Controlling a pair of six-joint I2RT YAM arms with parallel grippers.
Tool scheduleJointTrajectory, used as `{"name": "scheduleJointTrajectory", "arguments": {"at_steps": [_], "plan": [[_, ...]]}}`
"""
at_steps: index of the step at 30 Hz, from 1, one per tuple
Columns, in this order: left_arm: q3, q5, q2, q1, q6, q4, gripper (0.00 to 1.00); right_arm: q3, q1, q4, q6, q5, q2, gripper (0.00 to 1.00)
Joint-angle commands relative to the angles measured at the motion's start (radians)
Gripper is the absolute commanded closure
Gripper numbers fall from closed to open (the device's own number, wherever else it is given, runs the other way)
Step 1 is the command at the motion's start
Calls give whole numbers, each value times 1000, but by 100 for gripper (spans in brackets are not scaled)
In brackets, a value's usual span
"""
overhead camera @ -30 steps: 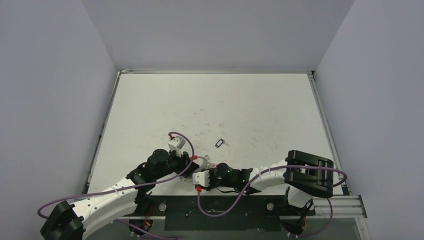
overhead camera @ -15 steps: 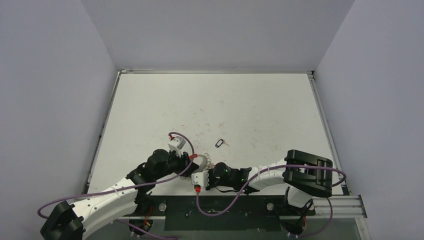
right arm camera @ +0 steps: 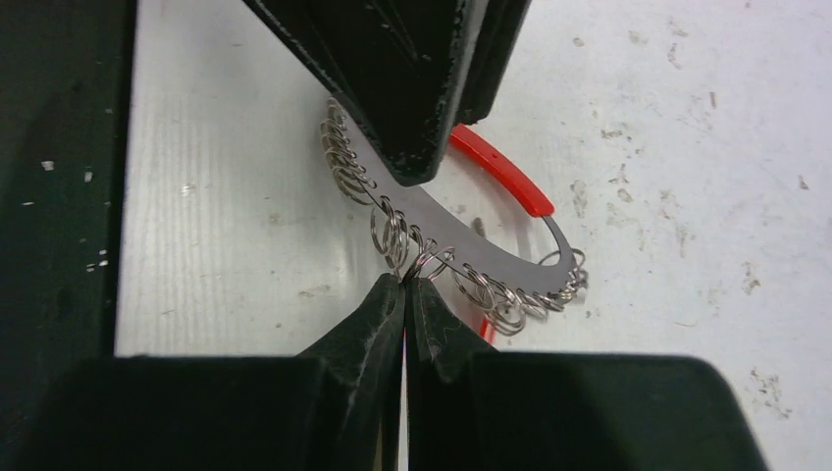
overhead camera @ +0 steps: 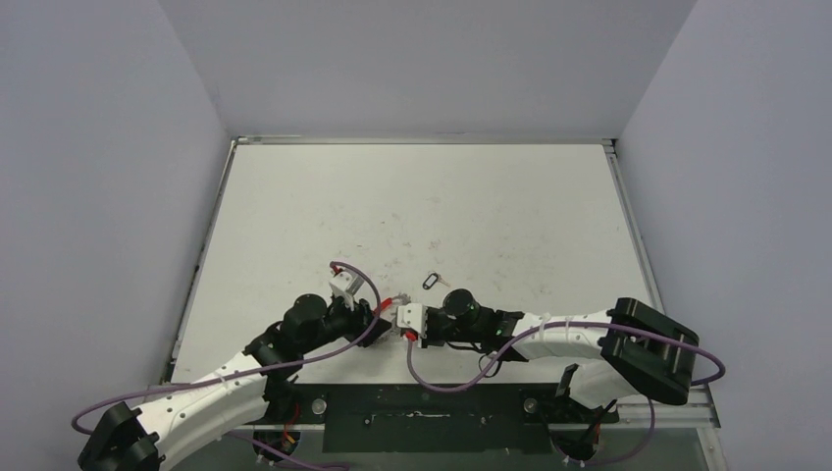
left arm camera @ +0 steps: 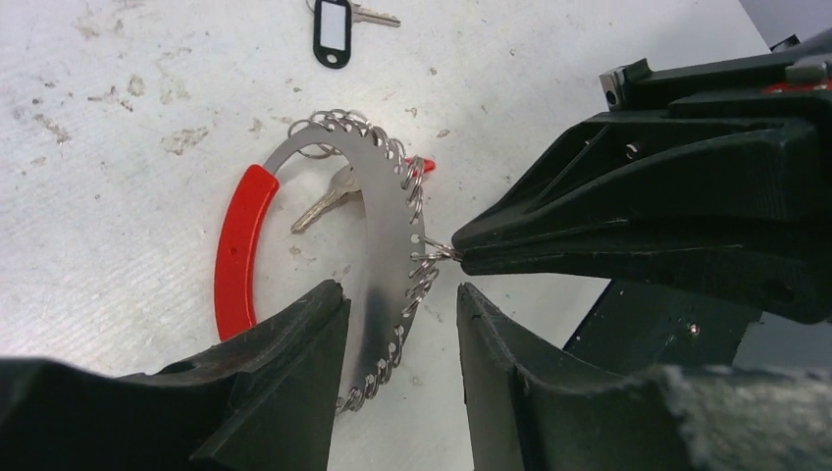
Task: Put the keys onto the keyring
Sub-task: Adjust the keyring at the center of the board.
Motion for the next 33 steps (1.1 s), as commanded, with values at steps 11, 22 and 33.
{"name": "scheduleJointTrajectory", "arguments": {"at_steps": [11,22,33], "plan": [[-75,252,-167,-6,507,228,51,121,-104,-352,-95,-432,-151,100],[-158,378,-159,-19,819,424,62,305,-167,-725,-340,-614,-101,100],[-111,491,1,-33,931,481,67,348,-168,-761,-354,-647,-77,100]]}}
